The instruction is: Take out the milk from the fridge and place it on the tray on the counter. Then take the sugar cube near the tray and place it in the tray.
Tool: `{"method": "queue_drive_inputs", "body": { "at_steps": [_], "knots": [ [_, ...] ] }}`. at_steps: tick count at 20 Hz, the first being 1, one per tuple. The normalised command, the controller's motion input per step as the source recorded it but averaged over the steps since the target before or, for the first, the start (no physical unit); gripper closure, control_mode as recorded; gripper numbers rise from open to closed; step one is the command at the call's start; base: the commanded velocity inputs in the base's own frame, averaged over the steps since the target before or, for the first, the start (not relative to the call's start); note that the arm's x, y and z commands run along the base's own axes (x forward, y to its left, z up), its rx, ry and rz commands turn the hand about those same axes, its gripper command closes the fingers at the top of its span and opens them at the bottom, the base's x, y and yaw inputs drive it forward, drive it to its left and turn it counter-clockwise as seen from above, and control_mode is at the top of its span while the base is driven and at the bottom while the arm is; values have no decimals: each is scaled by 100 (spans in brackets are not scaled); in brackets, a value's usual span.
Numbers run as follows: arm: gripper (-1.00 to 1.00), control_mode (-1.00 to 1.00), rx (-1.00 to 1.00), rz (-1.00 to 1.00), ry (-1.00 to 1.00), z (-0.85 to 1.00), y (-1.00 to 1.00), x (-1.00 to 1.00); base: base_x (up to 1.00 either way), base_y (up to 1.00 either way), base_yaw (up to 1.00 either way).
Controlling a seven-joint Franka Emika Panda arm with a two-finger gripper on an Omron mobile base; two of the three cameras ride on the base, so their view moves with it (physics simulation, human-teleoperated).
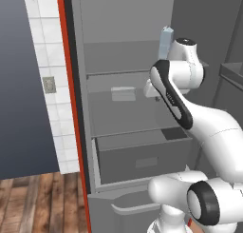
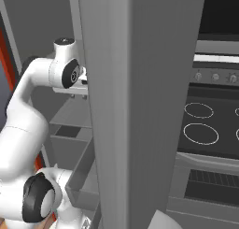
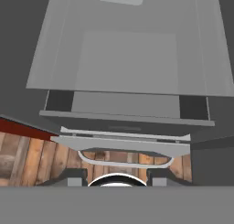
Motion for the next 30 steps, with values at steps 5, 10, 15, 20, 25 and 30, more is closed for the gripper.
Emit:
{"method": "queue_drive_inputs", "body": {
  "at_steps": [5,10,15,20,25,30],
  "knots": [
    [-100,-100,-5,-1,-7,0,13,-31,0,0,0],
    [-100,-100,-17,-11,-35,13,12,-80,0,0,0],
    [-100,-100,-3,-13,-22,28,1,-51,0,0,0],
    [-100,-100,3,-19,-18,56,-2,-31,0,0,0],
    [-100,-100,3,-19,-12,38,0,-10,0,0,0],
    [-100,-100,0,-14,-23,24,0,-1,0,0,0]
  ]
}}
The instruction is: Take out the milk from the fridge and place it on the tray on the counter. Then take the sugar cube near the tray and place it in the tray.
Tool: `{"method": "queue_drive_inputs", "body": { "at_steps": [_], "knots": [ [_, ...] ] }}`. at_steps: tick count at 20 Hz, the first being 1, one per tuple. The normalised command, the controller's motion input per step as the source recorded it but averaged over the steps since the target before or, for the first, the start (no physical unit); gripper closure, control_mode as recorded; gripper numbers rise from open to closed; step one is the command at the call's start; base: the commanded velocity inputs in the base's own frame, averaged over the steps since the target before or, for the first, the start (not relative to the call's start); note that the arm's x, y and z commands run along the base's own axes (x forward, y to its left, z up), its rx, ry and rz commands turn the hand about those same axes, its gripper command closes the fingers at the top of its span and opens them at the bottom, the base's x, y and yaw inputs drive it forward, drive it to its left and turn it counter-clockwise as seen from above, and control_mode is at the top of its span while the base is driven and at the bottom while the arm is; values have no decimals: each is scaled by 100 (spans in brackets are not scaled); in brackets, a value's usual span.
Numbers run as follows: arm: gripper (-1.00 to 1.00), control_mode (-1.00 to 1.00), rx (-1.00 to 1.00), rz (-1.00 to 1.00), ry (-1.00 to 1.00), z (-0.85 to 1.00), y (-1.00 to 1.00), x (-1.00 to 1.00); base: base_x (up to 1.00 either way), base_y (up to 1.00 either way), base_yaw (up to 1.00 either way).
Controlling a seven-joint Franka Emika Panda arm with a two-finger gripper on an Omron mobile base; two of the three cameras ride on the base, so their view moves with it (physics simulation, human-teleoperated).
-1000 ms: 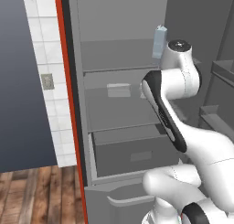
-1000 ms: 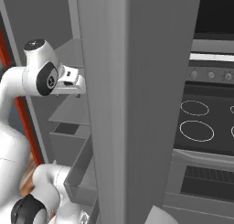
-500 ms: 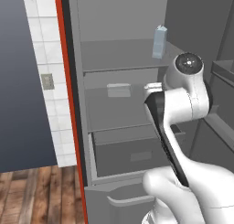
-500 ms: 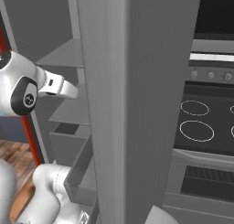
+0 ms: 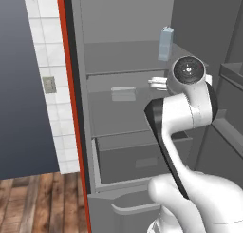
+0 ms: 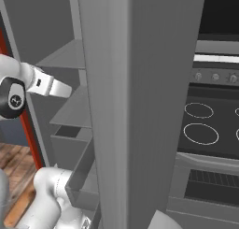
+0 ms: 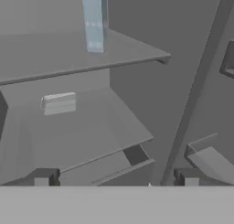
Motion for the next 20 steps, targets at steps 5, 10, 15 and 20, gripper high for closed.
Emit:
{"method": "queue_drive_inputs", "body": {
  "at_steps": [5,10,15,20],
  "knots": [
    [-100,-100,0,-5,-13,38,-8,0,0,0,0],
    [-100,-100,5,-1,-3,31,-27,5,0,0,0],
    [-100,-100,1,1,-4,12,-25,18,0,0,0],
    [-100,-100,-4,0,-6,15,-4,18,0,0,0]
  ]
}}
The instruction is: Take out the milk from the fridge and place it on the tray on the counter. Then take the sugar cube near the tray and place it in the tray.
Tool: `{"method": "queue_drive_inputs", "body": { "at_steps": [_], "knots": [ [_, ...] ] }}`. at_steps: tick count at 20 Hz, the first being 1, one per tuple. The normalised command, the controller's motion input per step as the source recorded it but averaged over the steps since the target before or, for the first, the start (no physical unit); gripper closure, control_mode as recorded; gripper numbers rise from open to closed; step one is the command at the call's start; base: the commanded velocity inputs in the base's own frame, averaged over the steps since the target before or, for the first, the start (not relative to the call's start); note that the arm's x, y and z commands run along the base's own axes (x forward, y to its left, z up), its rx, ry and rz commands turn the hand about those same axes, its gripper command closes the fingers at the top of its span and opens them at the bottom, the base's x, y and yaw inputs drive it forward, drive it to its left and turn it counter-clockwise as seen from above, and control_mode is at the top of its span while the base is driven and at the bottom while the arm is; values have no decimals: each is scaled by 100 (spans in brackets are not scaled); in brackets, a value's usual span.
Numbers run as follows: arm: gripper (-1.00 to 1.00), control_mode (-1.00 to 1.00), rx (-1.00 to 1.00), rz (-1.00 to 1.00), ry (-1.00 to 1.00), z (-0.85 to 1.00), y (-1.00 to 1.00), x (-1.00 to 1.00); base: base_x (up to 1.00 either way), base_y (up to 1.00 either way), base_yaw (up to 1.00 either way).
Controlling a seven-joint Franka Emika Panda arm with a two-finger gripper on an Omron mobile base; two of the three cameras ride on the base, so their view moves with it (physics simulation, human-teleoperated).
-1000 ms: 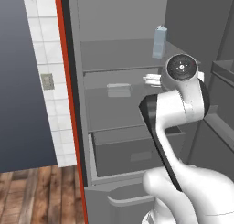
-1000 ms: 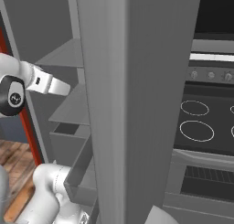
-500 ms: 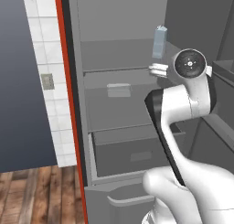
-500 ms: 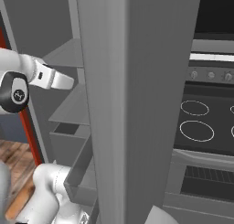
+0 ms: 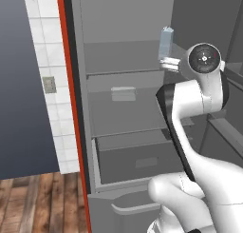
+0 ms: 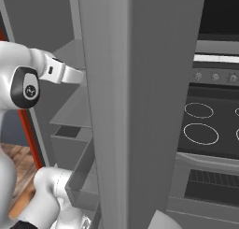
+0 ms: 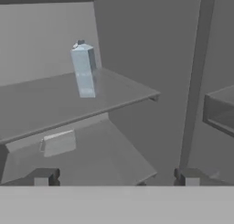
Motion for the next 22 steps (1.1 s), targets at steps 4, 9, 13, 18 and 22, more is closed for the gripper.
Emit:
{"method": "queue_drive_inputs", "body": {
  "at_steps": [4,9,13,18,22],
  "knots": [
    [-100,-100,-7,1,-14,13,0,12,0,0,0],
    [-100,-100,-2,0,-4,21,0,16,0,0,0],
    [-100,-100,-1,0,0,23,0,33,0,0,0],
    [-100,-100,0,0,0,24,-3,18,0,0,0],
    [-100,-100,0,0,-6,9,-9,7,0,0,0]
  ]
}}
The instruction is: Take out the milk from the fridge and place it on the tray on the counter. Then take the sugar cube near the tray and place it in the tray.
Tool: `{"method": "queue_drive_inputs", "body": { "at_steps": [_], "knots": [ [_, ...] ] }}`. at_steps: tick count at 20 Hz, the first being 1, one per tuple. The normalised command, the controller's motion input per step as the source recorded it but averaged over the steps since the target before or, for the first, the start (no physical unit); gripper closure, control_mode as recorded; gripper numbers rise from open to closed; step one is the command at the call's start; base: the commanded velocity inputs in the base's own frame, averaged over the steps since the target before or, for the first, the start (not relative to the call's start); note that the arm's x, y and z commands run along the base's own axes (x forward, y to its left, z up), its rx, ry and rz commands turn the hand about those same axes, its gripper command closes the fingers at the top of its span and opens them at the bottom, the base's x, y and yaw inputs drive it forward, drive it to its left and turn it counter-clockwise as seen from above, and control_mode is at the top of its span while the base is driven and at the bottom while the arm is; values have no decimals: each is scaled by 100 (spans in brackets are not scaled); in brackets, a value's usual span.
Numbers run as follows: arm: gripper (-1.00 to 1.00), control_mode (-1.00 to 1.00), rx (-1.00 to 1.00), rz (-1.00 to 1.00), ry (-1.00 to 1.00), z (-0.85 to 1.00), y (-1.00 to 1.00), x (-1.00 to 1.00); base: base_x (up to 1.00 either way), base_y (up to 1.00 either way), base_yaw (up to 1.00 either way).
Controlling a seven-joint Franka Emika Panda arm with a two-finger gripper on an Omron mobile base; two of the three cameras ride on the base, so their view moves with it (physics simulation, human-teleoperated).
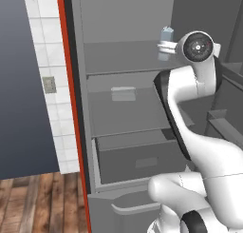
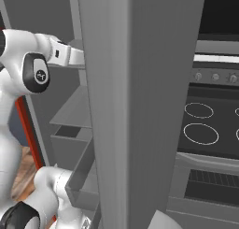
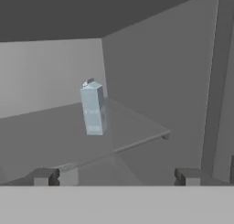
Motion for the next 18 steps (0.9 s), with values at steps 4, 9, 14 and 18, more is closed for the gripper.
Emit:
{"method": "queue_drive_inputs", "body": {
  "at_steps": [4,9,14,18],
  "knots": [
    [-100,-100,-3,0,-23,1,-13,0,0,0,0],
    [-100,-100,-4,0,-21,0,-5,4,0,0,0],
    [-100,-100,0,0,0,0,0,34,0,0,0],
    [-100,-100,0,0,1,8,0,42,0,0,0]
  ]
}}
